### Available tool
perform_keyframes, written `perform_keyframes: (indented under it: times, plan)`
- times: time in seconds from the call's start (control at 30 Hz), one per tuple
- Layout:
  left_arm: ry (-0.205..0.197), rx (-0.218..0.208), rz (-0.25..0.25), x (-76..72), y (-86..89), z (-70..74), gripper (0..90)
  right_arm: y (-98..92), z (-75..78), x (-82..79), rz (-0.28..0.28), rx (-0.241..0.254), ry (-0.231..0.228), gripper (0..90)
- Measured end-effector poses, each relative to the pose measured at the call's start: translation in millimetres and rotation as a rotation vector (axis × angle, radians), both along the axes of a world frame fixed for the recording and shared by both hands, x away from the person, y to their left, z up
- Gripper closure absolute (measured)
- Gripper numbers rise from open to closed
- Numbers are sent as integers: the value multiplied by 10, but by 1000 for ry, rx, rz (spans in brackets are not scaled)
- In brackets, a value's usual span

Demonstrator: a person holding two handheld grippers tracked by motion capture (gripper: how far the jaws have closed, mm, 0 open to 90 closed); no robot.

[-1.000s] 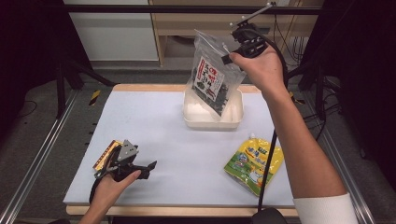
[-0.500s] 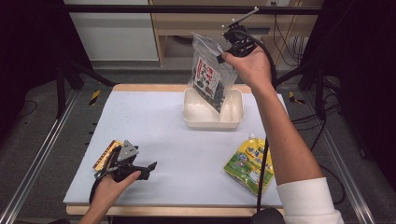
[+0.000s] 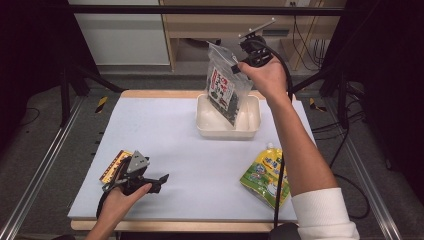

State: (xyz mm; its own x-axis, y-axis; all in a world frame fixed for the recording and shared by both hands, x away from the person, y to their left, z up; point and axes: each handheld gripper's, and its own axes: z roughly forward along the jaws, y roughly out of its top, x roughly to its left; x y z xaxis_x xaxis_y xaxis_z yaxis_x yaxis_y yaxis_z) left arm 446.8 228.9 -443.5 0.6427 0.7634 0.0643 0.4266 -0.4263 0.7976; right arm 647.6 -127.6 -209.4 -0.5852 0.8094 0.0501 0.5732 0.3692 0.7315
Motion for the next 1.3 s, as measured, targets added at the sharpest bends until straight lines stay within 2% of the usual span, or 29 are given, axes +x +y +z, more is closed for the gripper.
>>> perform_keyframes:
  times: [0.1, 0.33, 0.47, 0.73, 0.93, 1.3]
  plan:
    - [2, -2, 2, 4, -5, -8, 69, -9, -32, 18, 8, 28, 12, 870]
    - [4, 2, -2, 4, -15, -15, 69, 7, -73, 37, 21, 34, 26, 869]
    - [4, 1, 0, 4, -11, -15, 69, 7, -148, 67, 21, 52, 52, 869]
    - [6, 4, -1, 8, -7, -16, 69, -18, -277, 105, 21, 67, 73, 866]
    - [7, 5, -2, 6, -17, -21, 69, -46, -356, 107, 31, 76, 71, 862]
    - [9, 9, -5, 5, -27, -29, 69, -75, -383, 104, 36, 66, 53, 847]
